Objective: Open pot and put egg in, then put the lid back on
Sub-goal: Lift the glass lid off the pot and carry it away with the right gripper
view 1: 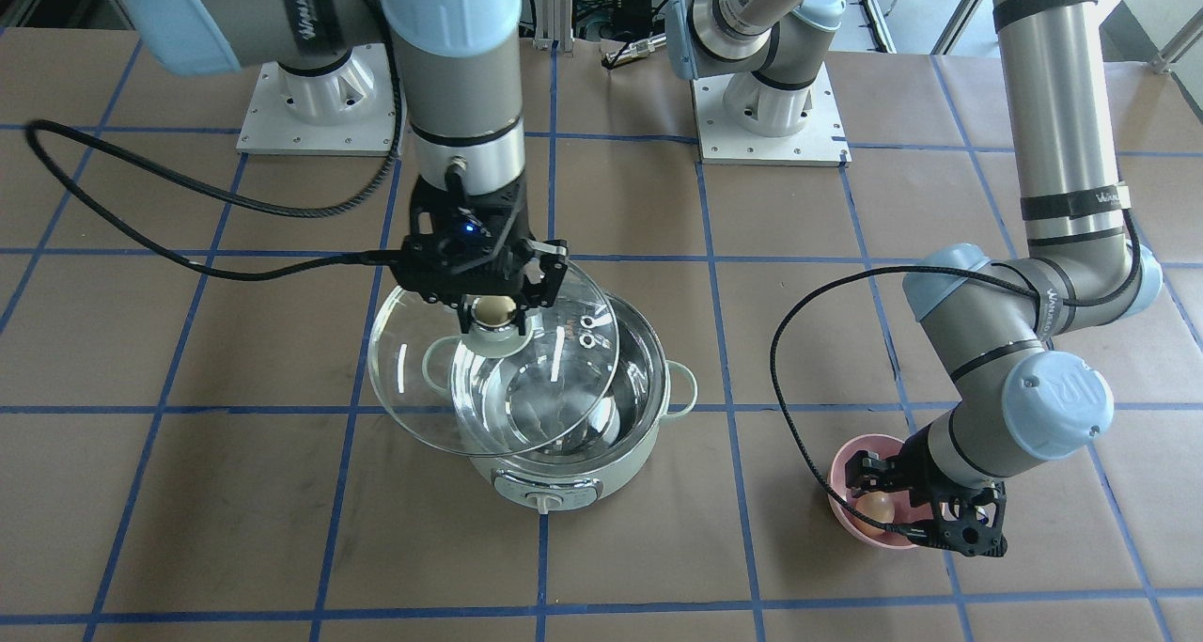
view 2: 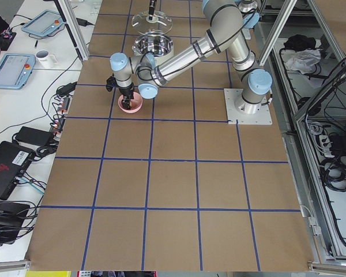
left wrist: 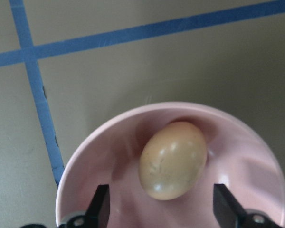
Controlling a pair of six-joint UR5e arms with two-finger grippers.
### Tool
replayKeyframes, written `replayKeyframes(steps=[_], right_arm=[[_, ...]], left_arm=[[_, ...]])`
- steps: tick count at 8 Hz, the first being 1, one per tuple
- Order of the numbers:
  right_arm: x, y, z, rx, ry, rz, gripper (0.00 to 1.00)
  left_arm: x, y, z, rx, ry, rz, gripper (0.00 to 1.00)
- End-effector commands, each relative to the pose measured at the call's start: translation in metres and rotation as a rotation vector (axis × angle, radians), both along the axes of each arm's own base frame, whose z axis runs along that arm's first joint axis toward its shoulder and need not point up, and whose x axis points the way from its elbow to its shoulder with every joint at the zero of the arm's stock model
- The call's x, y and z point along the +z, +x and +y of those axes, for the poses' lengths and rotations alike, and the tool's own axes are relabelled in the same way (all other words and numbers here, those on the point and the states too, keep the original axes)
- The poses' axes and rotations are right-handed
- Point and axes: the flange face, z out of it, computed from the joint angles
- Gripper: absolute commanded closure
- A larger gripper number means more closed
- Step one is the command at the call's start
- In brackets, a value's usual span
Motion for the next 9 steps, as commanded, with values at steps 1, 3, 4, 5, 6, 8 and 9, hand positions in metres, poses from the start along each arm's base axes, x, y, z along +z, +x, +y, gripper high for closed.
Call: replayKeyframes(steps=[1,3,4,5,6,8,9], right_arm=[[0.072,-0.126,0.011,0.026,0.013,0.024,1.00],[0.101,-0.174,0.041,0.091,0.067,0.085,1.00],[0.103,-0.189,0.044,0.098,0.083,0.085,1.00],[0.104,-0.200,0.042,0.128,0.082,0.085,1.00],[0.106,-0.205,0.042,0.144,0.081,0.091,1.00],[0.108,-0.205,0.043,0.143,0.081,0.100,1.00],[0.108,-0.205,0.044,0.143,0.085,0.093,1.00]], left_arm=[[-0.006,0.001,-0.004,-0.008,-0.019,-0.001,0.17],[-0.011,-0.003,-0.007,-0.009,-0.064,0.032,0.17],[-0.011,-0.003,-0.007,-0.010,-0.064,0.034,0.19],[-0.014,-0.003,-0.007,-0.010,-0.060,0.035,0.23],[-0.022,-0.003,-0.007,-0.010,-0.047,0.036,0.23],[-0.027,-0.002,-0.006,-0.011,-0.035,0.027,0.34],[-0.029,-0.002,-0.005,-0.010,-0.030,0.028,0.46]])
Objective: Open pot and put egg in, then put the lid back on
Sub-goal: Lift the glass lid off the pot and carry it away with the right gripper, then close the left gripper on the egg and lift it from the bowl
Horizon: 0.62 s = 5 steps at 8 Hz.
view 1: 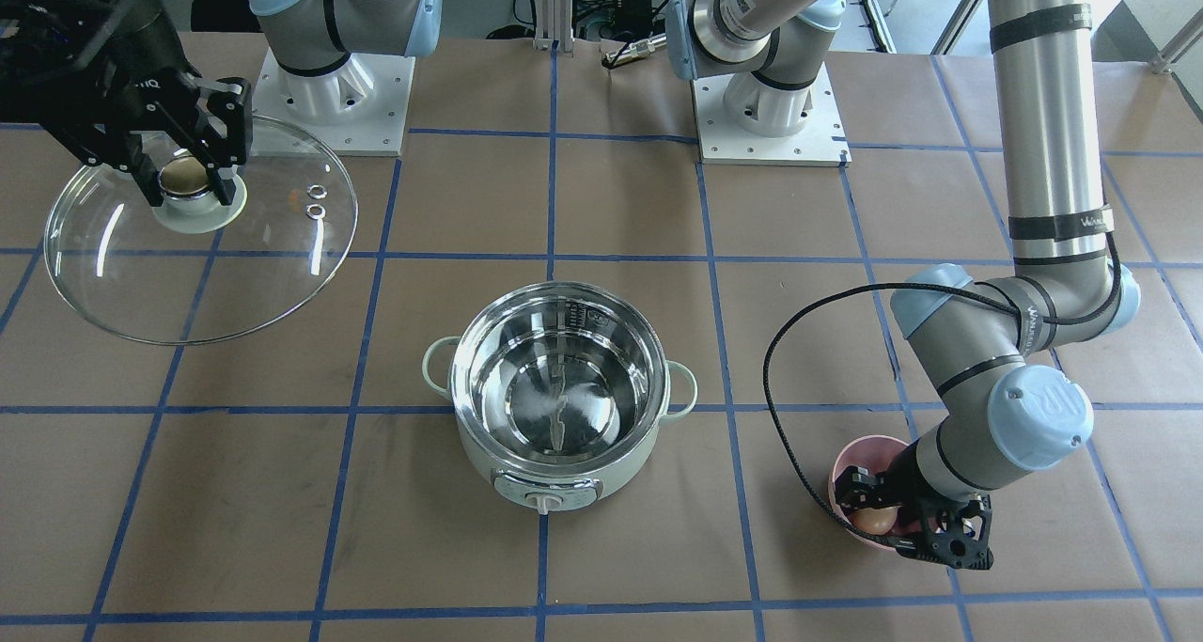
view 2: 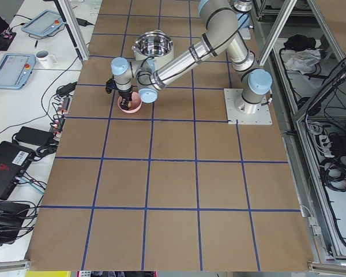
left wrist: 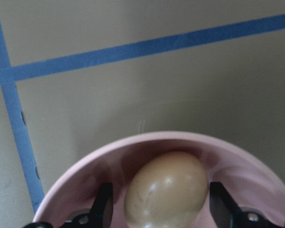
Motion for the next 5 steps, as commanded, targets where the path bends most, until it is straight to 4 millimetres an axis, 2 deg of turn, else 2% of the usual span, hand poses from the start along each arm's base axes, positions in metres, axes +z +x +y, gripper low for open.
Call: replayKeyframes(steps=[1,2,5], right_arm=[[0.002,-0.001,0.003,0.004,0.001,-0.001,1.00],[0.002,-0.001,0.003,0.002,0.003,-0.003,1.00],[0.002,-0.001,0.003,0.000,0.006,0.000,1.00]], left_arm=[[-0.004,0.000,0.002,0.001,0.016,-0.001,0.55],[-0.003,0.000,0.002,0.003,0.017,0.000,0.59],[0.012,-0.001,0.005,0.010,0.038,0.005,0.60]])
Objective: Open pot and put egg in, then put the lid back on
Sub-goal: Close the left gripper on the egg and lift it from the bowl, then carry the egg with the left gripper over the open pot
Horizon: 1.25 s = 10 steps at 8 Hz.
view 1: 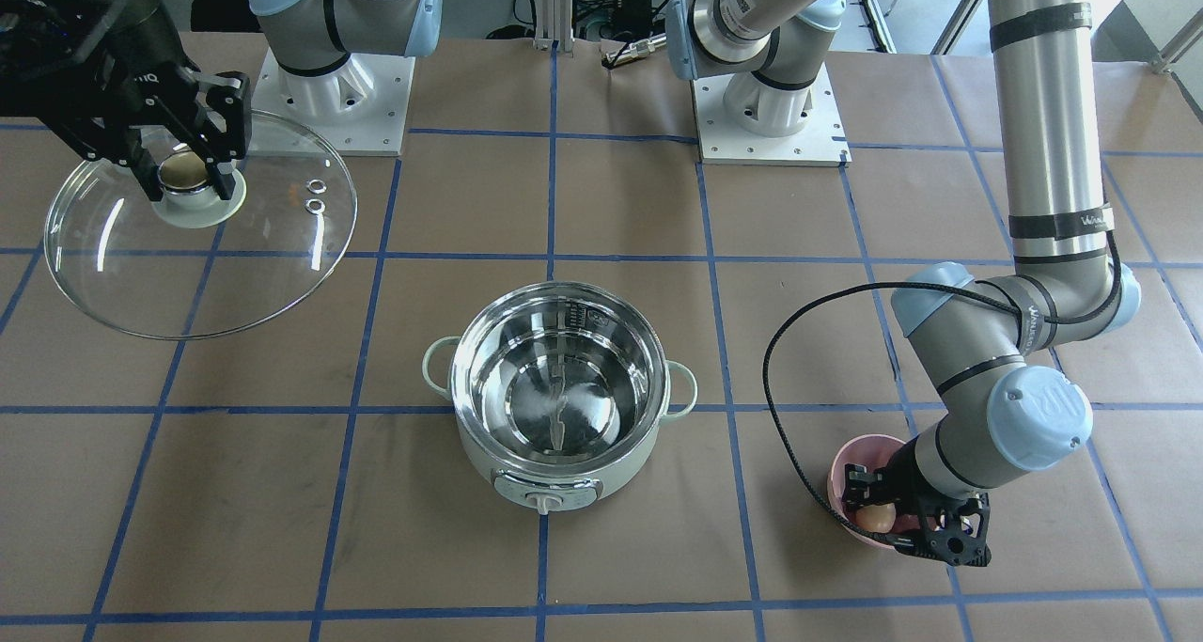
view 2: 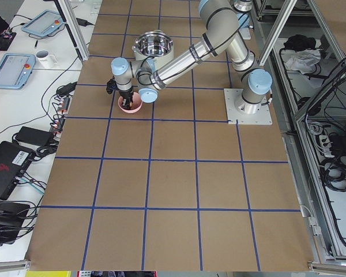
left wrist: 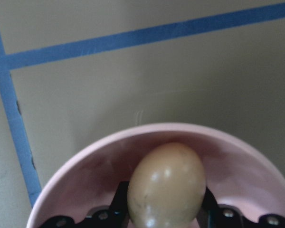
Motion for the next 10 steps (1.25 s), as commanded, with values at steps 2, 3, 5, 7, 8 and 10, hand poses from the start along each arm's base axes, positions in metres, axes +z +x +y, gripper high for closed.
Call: replayKeyframes(steps=[2,3,5,7,8,10], right_arm=[[0.000,0.000,0.000,-0.001,0.001,0.003,1.00],[0.001,0.000,0.001,-0.001,0.000,0.003,1.00],[0.001,0.001,0.001,0.001,-0.001,0.003,1.00],[0.000,0.001,0.000,0.002,0.001,0.001,1.00],[0.000,0.000,0.000,0.001,0.000,0.003,1.00],[0.000,-0.001,0.000,0.002,0.001,0.006,1.00]], left_arm=[[0.048,-0.003,0.012,0.007,0.018,0.009,0.60],[0.074,-0.007,0.021,0.012,0.024,0.012,0.60],[0.117,-0.035,0.042,0.047,0.042,0.017,0.60],[0.158,-0.124,0.063,0.085,0.001,0.014,0.60],[0.181,-0.187,0.081,0.137,-0.045,0.014,0.60],[0.188,-0.266,0.103,0.157,-0.083,0.047,0.60]])
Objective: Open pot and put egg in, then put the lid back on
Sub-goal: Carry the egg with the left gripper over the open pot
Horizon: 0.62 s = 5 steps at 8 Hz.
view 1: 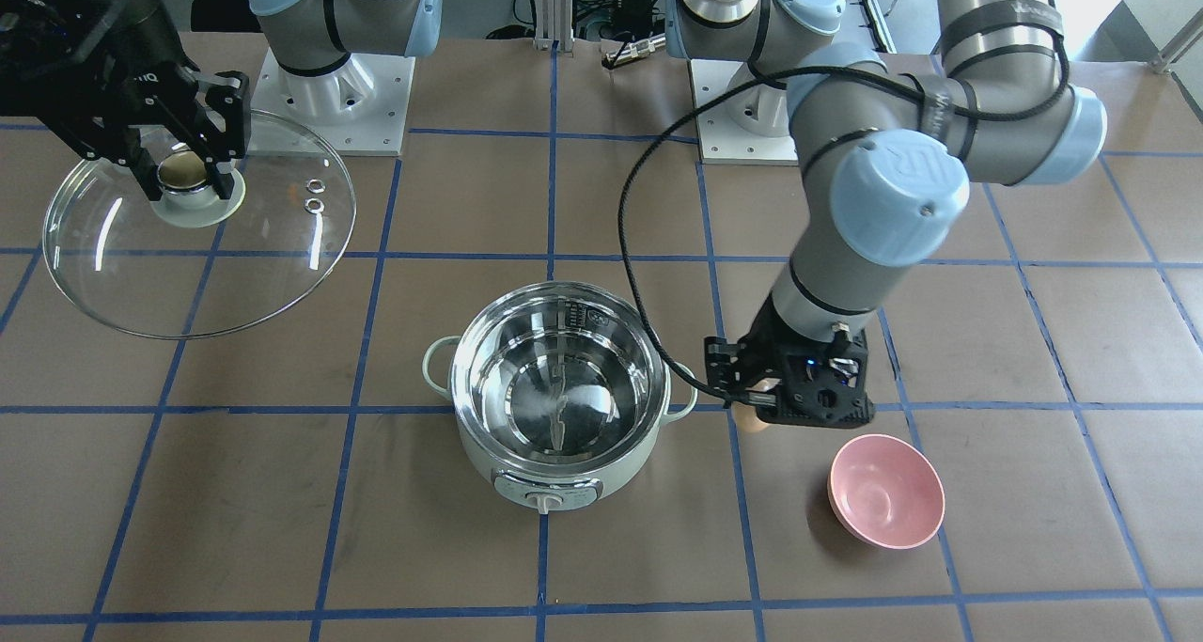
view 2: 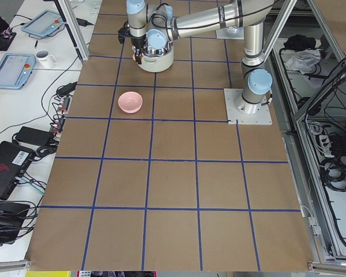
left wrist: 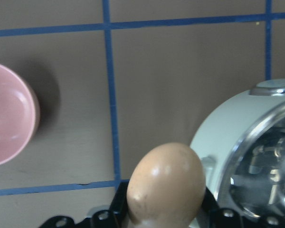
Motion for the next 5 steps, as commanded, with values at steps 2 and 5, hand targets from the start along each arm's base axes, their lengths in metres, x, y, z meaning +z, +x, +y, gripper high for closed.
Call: replayKeyframes(steps=[2,5], right_arm=[[0.000,0.000,0.000,0.002,0.001,0.001,1.00],[0.000,-0.001,0.000,0.003,0.001,0.003,1.00]], left_arm=[[-0.002,-0.116,0.039,0.038,0.014,0.126,0.60],[-0.064,-0.165,0.044,-0.005,0.059,0.080,0.60]])
